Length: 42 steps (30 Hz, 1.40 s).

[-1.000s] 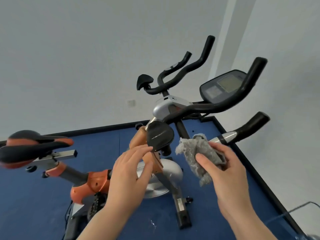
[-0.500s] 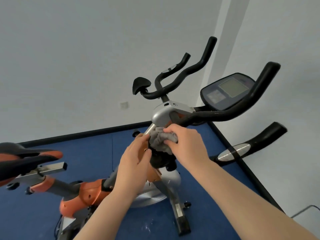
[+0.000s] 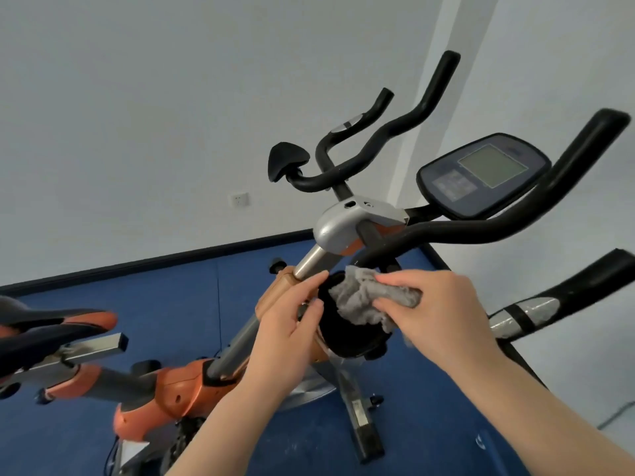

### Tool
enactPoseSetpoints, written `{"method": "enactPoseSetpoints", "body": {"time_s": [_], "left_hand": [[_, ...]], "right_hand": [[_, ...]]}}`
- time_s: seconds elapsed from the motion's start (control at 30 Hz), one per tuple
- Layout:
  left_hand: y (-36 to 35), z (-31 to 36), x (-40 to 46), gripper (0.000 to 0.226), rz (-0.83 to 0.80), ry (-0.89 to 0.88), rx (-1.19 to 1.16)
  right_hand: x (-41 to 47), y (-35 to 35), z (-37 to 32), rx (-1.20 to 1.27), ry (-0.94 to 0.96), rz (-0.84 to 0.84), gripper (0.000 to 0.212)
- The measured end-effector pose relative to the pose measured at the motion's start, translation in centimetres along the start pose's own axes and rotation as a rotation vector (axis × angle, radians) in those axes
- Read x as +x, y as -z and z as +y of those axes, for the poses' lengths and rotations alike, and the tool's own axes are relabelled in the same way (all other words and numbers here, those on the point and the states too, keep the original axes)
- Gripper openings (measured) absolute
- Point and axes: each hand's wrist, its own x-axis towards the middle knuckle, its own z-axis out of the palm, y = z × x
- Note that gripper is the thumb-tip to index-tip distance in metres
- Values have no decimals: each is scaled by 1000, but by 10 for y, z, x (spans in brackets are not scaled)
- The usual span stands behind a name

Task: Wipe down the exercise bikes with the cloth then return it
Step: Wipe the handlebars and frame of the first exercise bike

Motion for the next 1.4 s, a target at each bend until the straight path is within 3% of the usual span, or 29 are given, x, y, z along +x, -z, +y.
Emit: {"method": "enactPoseSetpoints", "body": {"time_s": [0.3,0.43,0.57,0.7,0.83,1.03,1.23,1.4], "left_hand": [[28,1,29,31,-231,-40,-33],[39,-3,34,35,-337,-63,-52],[45,-4,38,36,-408,-85,-66],[52,-5,40,38,-467,-118,-68],[56,-8,43,42,-532,-96,-95],[57,-6,46,37,-544,-114,-121],[56,-7,48,34,-540,-153,-86],[51,-6,49,29,-507,-159,-98]], "right_hand": [[10,-19,-35,-83,-162,55,27],[-35,-16,-46,-272,-199,164,25],[-17,-26,-55,-353,-240,194,25],[-17,-74,-72,-408,-263,396,21],[-37,-83,-69,-437,-110,265,19],[-8,-84,-79,-279,-215,466,18],[-47,-78,-75,-481,-48,230,19],[-31,-54,-72,-351,-245,481,18]]}}
